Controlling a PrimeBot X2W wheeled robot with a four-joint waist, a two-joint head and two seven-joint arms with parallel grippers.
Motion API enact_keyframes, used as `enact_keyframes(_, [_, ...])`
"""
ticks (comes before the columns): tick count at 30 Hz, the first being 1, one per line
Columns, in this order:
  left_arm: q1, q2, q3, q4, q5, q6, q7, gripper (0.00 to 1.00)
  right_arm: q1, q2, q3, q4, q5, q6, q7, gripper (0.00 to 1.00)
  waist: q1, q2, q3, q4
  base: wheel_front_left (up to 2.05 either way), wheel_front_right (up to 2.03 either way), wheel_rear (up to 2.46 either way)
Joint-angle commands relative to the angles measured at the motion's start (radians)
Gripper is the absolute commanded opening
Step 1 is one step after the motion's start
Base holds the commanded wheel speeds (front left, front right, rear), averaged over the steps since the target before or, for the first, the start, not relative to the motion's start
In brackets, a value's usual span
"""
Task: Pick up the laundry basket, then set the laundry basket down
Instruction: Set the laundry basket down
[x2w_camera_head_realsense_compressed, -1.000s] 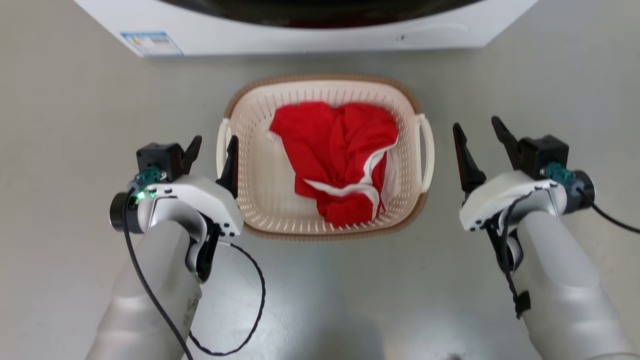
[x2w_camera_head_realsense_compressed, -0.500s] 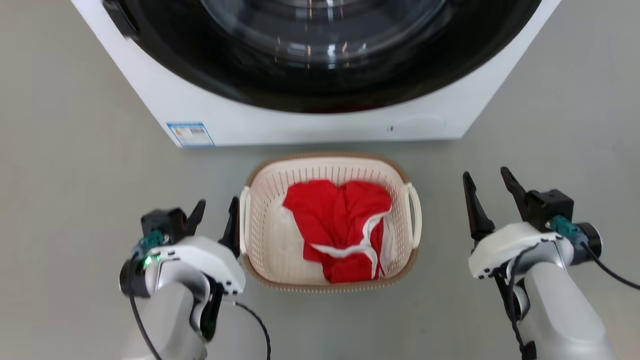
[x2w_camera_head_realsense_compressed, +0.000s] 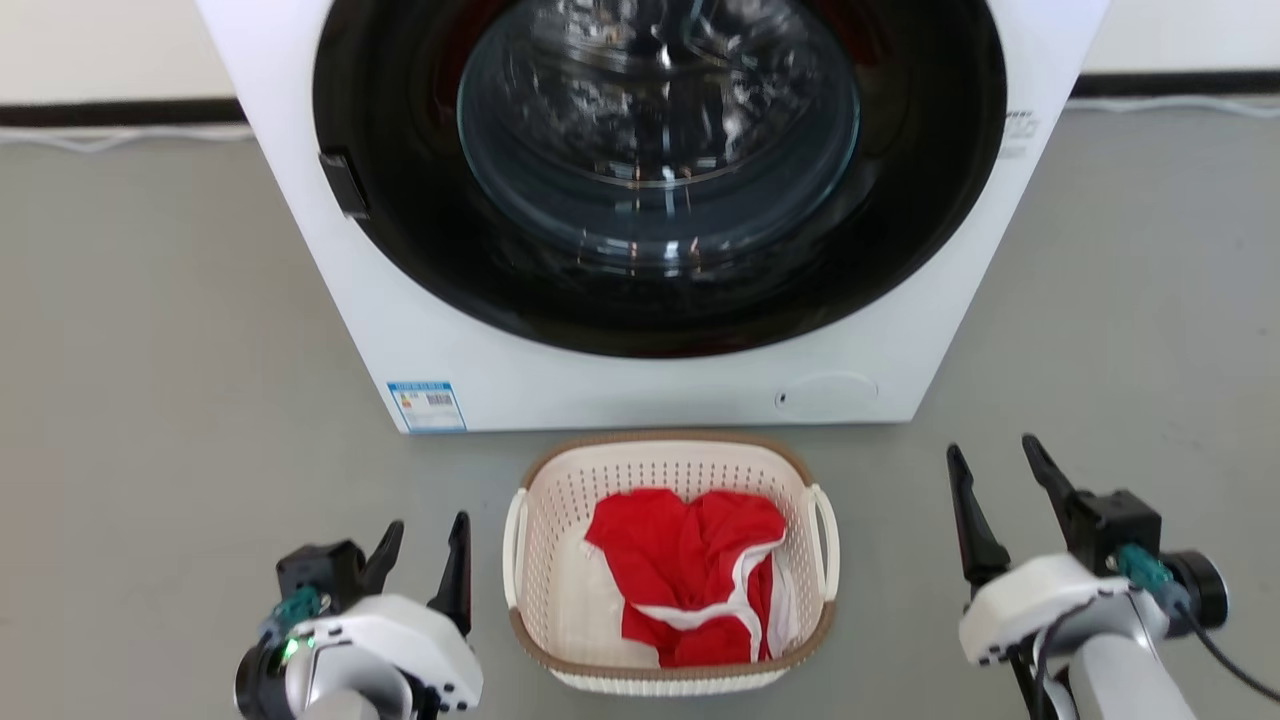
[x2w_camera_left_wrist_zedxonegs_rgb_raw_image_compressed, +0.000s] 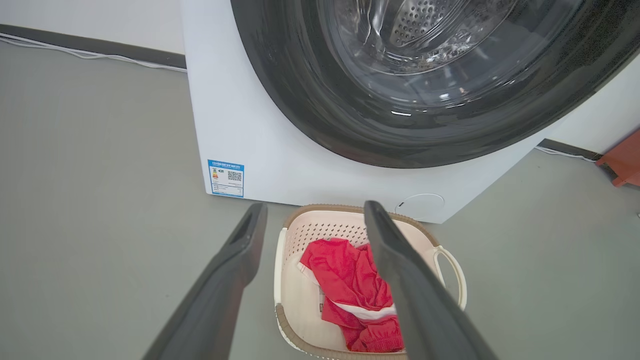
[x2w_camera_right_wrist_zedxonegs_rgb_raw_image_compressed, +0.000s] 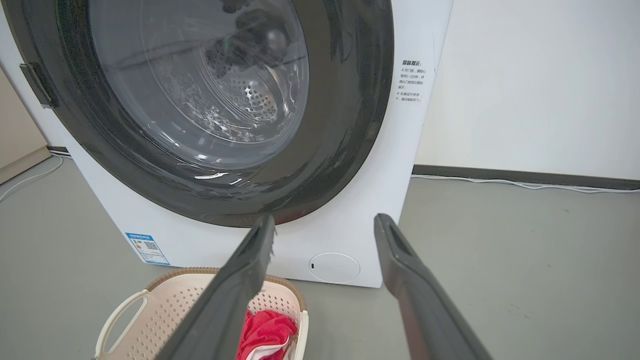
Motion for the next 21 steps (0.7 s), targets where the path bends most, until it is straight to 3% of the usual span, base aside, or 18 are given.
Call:
enact_keyframes(1, [0.007,0.011,0.038,-0.04,0.007,0.005,-0.006,1.0,0.01,0.002,0.02,-0.04,-0.001,0.006,-0.014,1.0,0.0,0.0,-0.036,0.001,0.0,0.0,0.0])
enact_keyframes(21, [0.243,0.001,0.096,-0.263,-0.005,0.056,-0.006,1.0,0.189,0.002,0.013,-0.197,0.014,0.006,0.013,1.0,0.0,0.0,-0.125,-0.024,0.0,0.0,0.0])
